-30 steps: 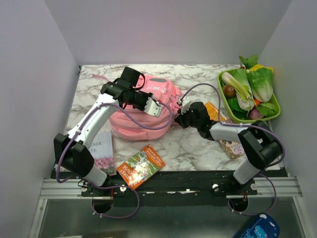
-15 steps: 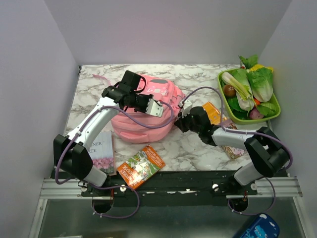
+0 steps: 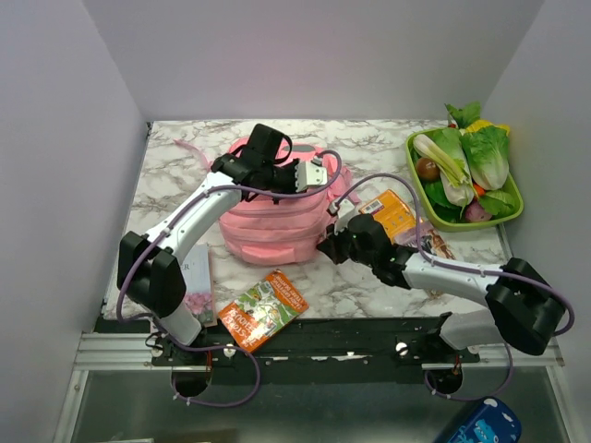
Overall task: Pack the student bag
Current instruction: Unzip the student bag at the center of the board.
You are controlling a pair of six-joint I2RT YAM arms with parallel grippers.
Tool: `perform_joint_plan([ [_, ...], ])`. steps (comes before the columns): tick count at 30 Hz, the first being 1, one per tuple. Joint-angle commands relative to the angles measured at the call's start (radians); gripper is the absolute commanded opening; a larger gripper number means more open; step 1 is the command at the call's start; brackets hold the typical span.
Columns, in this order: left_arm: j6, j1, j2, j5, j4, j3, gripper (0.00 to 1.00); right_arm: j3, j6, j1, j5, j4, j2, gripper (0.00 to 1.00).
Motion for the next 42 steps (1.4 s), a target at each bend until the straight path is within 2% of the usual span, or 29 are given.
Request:
perform_joint_plan([
  [1, -0.195, -0.024, 0.048, -0.073, 0.155, 0.070, 0.00, -0.022, 0.074, 0.045, 0.010, -0.012, -0.077, 0.01],
  [6, -0.365, -0.053, 0.134, -0.119, 0.138, 0.191, 0.00, -0.025, 0.091, 0.092, 0.038, -0.040, -0.092, 0.01],
  [15, -0.550, -0.108, 0.312, -0.139, 0.126, 0.406, 0.00, 0.021, 0.082, 0.158, 0.092, -0.113, -0.114, 0.01],
  [21, -0.772, -0.123, 0.385, -0.279, 0.178, 0.528, 0.00, 0.124, 0.088, 0.216, 0.098, -0.193, -0.039, 0.01],
  [25, -0.817, -0.134, 0.378, -0.338, 0.258, 0.495, 0.00, 0.251, 0.071, 0.250, 0.131, -0.316, 0.009, 0.01],
  [29, -0.791, -0.142, 0.346, -0.340, 0.304, 0.403, 0.00, 0.318, 0.065, 0.253, 0.137, -0.385, 0.029, 0.01],
  [37, -0.697, -0.151, 0.189, -0.343, 0.396, 0.151, 0.00, 0.309, -0.030, 0.253, 0.262, -0.471, 0.003, 0.01],
  [40, -0.757, -0.149, 0.161, -0.358, 0.437, 0.079, 0.00, 0.355, -0.044, 0.253, 0.263, -0.483, 0.024, 0.01],
  [42, -0.830, -0.151, 0.161, -0.355, 0.441, 0.077, 0.00, 0.394, -0.014, 0.252, 0.387, -0.524, 0.058, 0.01],
])
